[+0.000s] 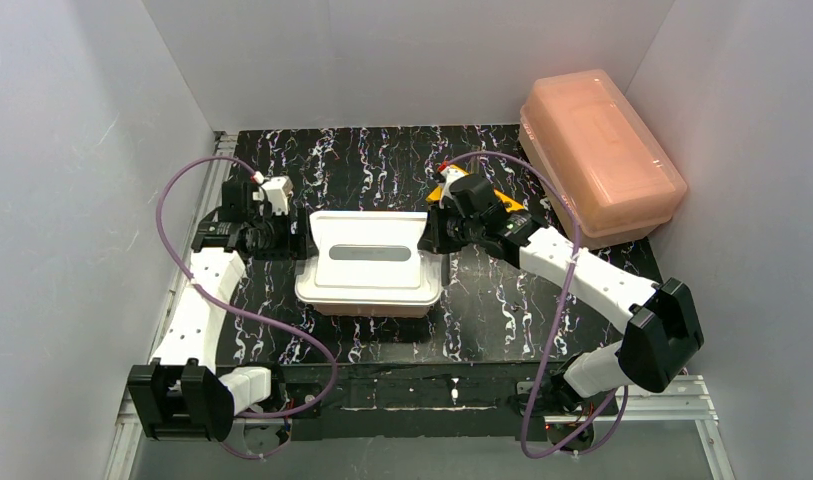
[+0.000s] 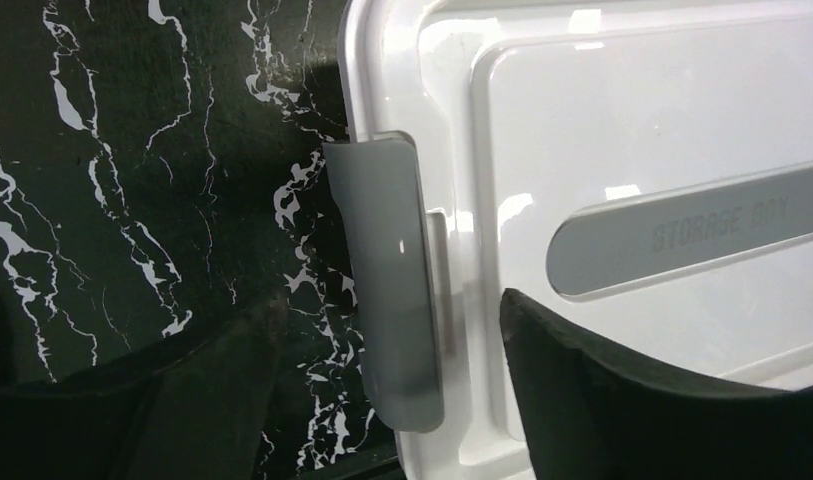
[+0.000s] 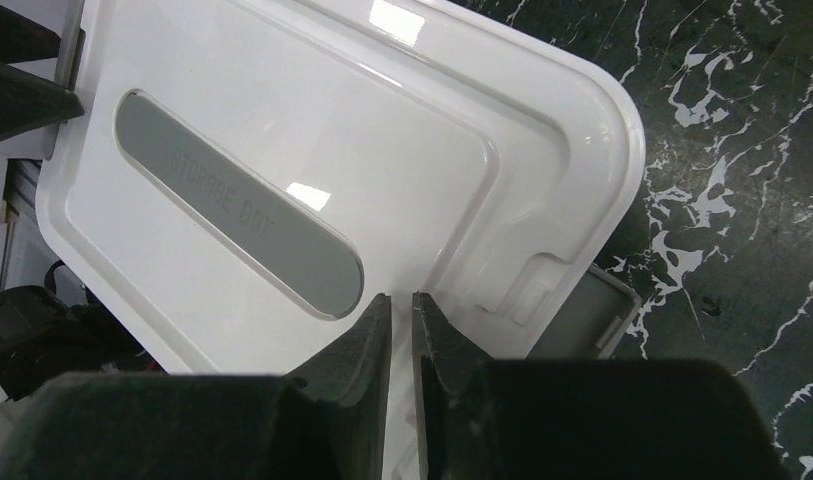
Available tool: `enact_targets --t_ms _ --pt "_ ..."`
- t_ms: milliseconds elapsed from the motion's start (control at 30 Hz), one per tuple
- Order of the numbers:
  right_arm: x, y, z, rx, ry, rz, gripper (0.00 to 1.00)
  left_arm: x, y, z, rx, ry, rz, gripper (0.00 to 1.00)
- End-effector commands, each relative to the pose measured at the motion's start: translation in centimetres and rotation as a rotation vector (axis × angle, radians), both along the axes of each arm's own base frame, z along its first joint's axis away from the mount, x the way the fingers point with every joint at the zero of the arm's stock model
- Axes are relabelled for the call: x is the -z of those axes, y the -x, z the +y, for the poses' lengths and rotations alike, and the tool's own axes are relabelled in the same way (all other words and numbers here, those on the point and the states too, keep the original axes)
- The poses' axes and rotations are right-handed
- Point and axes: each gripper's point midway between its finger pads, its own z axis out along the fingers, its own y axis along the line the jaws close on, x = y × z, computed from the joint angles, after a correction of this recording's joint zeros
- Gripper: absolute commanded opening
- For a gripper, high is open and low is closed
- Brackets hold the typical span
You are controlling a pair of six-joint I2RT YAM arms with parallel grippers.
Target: Organize the chemistry lab equipment
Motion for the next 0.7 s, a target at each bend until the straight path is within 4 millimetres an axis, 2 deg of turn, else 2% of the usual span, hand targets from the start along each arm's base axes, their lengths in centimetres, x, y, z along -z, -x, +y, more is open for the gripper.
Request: enact_targets --t_ms 0,67,133,167,200,233,333,400,467,500,667 --pt "-4.3 -1.2 -0.5 0.002 0.036 -0.113 0.25 -5.5 -0.4 0.3 0.003 -0.024 -0.107 0.89" --pt "-5.8 -1.4 -1.0 0.0 0.056 -0.142 0.32 -7.9 -1.0 1.0 -0.029 -0.051 -0.169 0.97" --pt "-7.1 -1.6 -1.9 0.011 0.096 -0.17 0.46 -10.4 -1.4 1.5 -0.052 -0.076 -0.244 0.98" --pt "-7.6 -1.7 -2.5 0.023 0.122 -0.183 0.61 -11.4 -1.4 1.8 -0.065 -0.086 -0.277 0.98" --pt "-8.1 -1.8 -3.1 0.029 0.139 -0.197 0.9 -12.3 -1.4 2.0 -0.079 -0.09 -0.305 0.98" --pt "-8.5 -1.7 -3.5 0.031 0.144 -0.205 0.97 -12.8 -1.4 2.1 -0.088 -0.09 -0.328 0.98" --pt "-10.5 -1.7 -4.4 0.084 0.019 -0.238 0.98 -13.3 -1.0 1.5 -0.078 -0.051 -0.362 0.98" --pt "-10.4 -1.0 -4.8 0.106 -0.037 -0.234 0.98 -12.5 -0.7 0.9 -0.055 -0.026 -0.351 0.98" --pt "-9.5 0.3 -4.6 0.077 -0.107 -0.214 0.98 -11.7 -0.6 0.7 -0.048 -0.017 -0.344 0.98" --pt "-7.5 1.0 -4.8 0.066 -0.116 -0.185 0.98 -11.0 -0.6 0.7 -0.043 -0.021 -0.336 0.98" --pt "-4.2 1.8 -5.4 0.052 -0.098 -0.16 0.98 -7.7 -1.1 0.5 -0.003 -0.034 -0.311 0.98"
